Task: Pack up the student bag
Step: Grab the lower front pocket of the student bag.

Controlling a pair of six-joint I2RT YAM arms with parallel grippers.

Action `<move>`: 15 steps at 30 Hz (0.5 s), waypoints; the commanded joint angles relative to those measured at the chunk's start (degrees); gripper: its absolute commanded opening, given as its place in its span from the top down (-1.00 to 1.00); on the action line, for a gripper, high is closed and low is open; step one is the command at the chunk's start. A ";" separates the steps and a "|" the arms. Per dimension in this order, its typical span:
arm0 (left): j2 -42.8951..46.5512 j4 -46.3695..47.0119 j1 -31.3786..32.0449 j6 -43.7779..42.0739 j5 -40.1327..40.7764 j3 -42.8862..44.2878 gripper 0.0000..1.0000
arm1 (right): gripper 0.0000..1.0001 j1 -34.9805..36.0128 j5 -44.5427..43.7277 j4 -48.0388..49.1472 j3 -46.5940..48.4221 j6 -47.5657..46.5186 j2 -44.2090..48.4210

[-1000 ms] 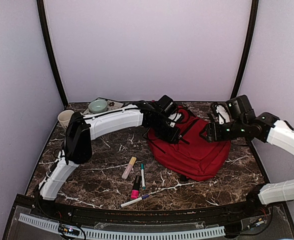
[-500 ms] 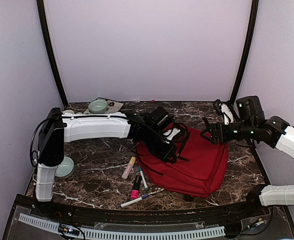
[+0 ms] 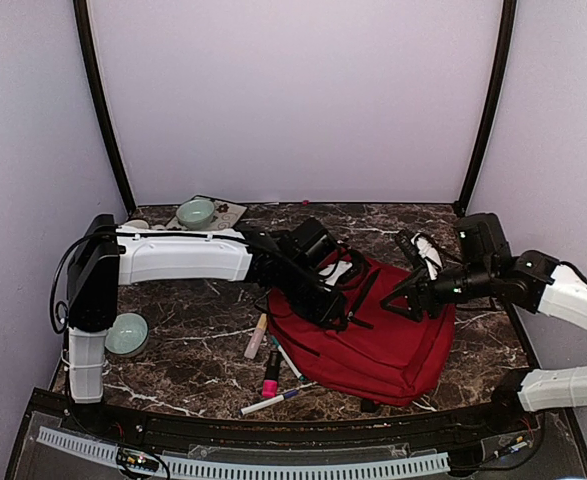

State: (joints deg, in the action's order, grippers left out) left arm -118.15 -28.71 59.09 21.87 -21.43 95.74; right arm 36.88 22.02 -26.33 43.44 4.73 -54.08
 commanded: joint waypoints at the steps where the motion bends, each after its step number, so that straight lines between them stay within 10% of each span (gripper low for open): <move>1: 3.19 3.48 -1.26 1.28 -0.04 -0.36 1.00 | -0.19 1.82 -1.67 5.83 -0.65 -5.74 -4.36; 15: -0.54 2.25 -3.89 -0.10 0.52 6.48 1.00 | 0.00 1.96 -4.40 15.89 -1.35 -6.33 -15.34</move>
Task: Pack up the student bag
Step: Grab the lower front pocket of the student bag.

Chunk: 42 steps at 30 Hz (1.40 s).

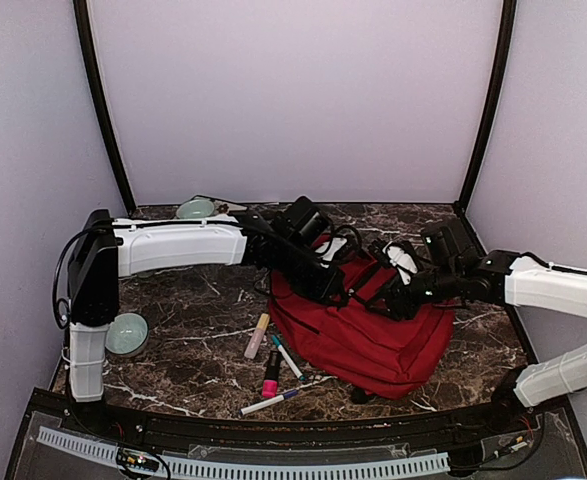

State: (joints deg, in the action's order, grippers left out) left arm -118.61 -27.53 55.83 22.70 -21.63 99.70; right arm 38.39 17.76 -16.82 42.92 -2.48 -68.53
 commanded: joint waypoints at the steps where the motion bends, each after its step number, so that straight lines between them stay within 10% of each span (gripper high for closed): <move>1: -0.35 0.83 -0.76 -0.97 0.71 2.73 1.00 | 0.01 0.43 0.09 6.70 -0.83 0.84 -1.33; 31: -0.88 2.17 -1.69 0.97 -1.84 2.84 1.00 | 0.87 0.46 2.71 13.00 -2.39 1.55 -6.70; 42: -0.23 1.57 -1.61 1.44 -1.42 1.95 1.00 | 1.00 -0.68 -11.09 8.86 1.90 12.54 -4.38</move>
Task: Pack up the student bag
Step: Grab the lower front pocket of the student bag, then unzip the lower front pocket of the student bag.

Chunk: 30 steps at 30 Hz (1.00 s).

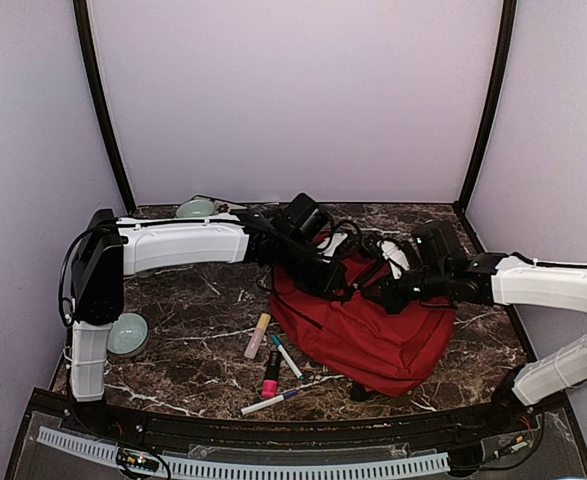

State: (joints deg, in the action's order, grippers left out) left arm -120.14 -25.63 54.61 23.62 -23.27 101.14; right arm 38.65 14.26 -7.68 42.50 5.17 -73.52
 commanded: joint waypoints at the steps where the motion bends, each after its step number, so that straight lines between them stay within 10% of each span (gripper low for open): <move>1: 1.31 -0.41 -0.38 0.67 0.38 0.42 1.00 | 1.00 -1.26 -9.02 -0.91 2.71 5.27 0.12; 30: 3.48 -1.00 0.15 0.21 2.41 -2.80 1.00 | 1.00 -10.53 -14.39 -6.92 9.15 9.81 -4.03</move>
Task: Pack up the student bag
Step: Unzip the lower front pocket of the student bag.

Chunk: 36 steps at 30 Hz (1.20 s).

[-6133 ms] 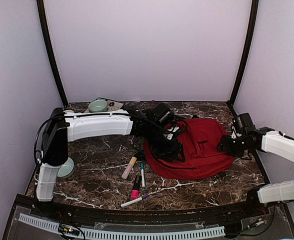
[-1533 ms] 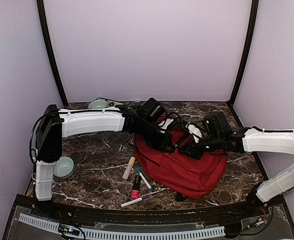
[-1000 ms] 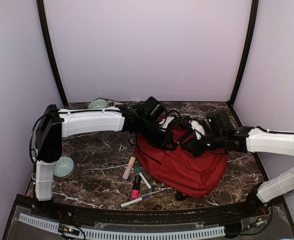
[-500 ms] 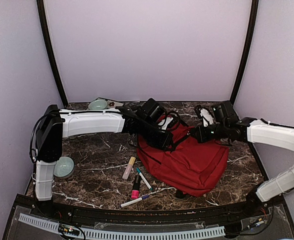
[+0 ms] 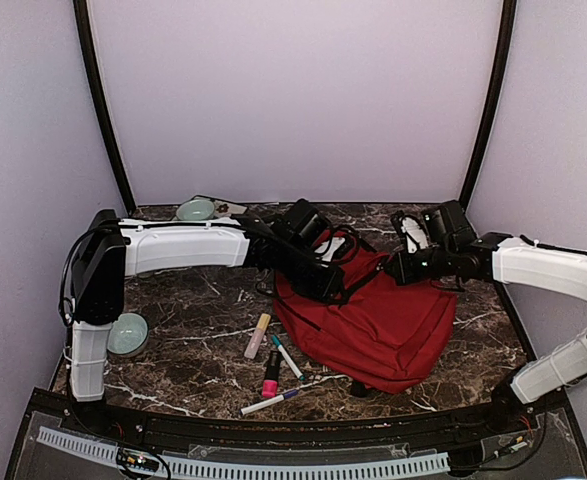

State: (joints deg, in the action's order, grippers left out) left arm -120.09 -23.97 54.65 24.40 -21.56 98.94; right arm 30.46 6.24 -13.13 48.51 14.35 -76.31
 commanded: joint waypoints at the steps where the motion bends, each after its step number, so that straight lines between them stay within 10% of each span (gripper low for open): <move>1: 3.46 -2.74 0.10 -0.58 0.75 -0.64 1.00 | 1.00 -2.99 -6.72 -2.17 3.70 0.55 -1.62; 36: 3.56 -1.67 0.10 0.35 -0.76 0.03 1.00 | 1.00 -5.67 -7.26 -8.94 8.95 -2.04 -6.48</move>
State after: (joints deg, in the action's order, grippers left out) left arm -120.09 -24.03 54.65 24.49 -21.67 98.94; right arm 25.69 2.28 -21.54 56.58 12.47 -82.83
